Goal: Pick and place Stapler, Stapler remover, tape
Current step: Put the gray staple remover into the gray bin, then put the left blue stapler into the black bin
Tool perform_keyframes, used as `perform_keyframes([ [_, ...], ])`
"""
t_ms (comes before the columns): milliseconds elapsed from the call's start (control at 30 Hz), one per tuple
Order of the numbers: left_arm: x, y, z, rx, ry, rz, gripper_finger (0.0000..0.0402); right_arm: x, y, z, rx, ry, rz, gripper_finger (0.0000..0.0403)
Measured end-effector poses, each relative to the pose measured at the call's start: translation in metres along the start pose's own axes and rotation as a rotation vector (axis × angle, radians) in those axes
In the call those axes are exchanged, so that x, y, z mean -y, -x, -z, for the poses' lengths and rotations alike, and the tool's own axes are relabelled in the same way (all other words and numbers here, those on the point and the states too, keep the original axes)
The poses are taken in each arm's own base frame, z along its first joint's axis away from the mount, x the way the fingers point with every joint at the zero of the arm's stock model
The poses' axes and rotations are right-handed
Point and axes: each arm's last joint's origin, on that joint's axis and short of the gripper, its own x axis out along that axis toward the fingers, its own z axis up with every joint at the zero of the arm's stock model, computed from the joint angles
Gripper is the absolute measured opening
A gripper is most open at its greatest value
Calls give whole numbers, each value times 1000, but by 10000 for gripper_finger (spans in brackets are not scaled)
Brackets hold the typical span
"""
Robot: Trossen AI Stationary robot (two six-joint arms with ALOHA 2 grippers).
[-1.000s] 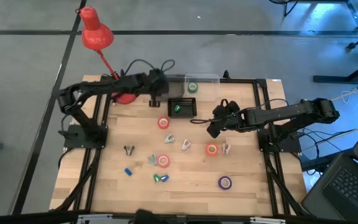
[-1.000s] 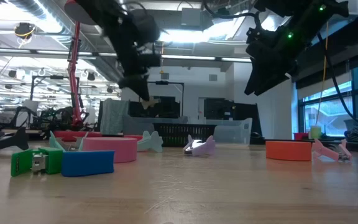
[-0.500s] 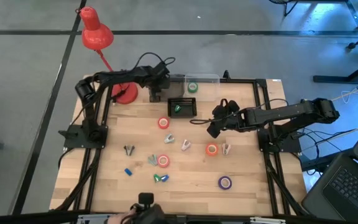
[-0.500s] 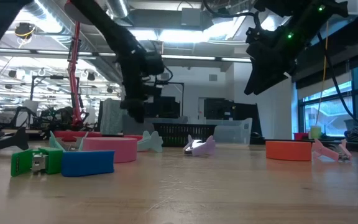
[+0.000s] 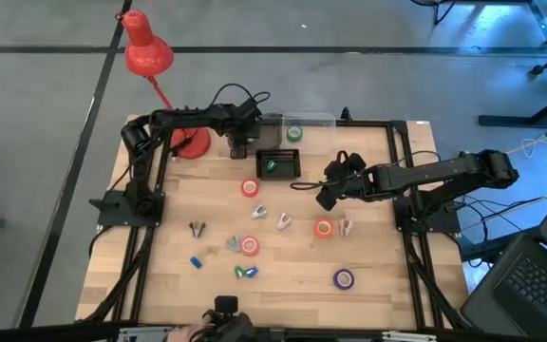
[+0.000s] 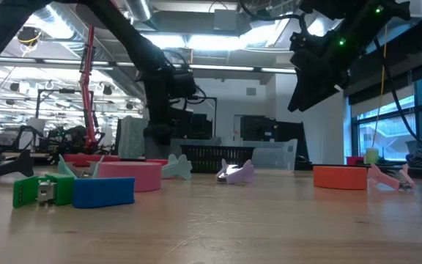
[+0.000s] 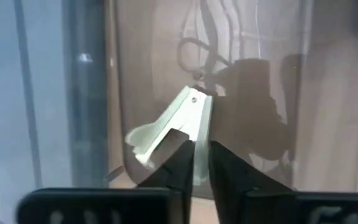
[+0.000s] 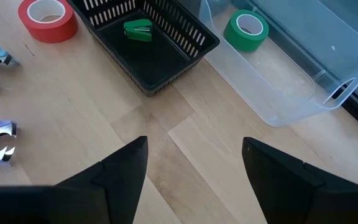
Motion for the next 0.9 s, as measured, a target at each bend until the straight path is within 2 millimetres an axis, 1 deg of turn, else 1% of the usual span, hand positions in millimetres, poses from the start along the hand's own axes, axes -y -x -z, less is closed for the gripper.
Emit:
perform_keyframes([
  [133,2,23,-6,9,-3,-88,102,0,0,0,-1,1,0,264],
  [233,7,50,-7,-1,19,-158,134,0,0,0,-1,1,1,264],
  [300,14,76,-4,21,38,-154,150,0,0,0,-2,2,1,264],
  [367,22,105,-1,84,85,-106,160,0,0,0,-2,2,1,264],
  [500,38,170,14,307,207,69,162,0,0,1,-5,3,2,264],
  [567,52,197,25,420,240,151,158,0,0,1,-6,4,0,264],
  [633,71,218,37,517,241,215,153,0,0,1,-12,6,-2,264],
  [700,92,233,49,603,231,268,147,0,0,1,-14,6,-2,264],
  [767,114,239,61,681,218,320,142,0,0,2,-17,4,-1,264],
  [833,136,241,70,751,210,387,139,0,0,2,-16,3,-1,264],
  [900,157,237,76,801,207,440,137,0,0,1,-10,-2,-5,264],
])
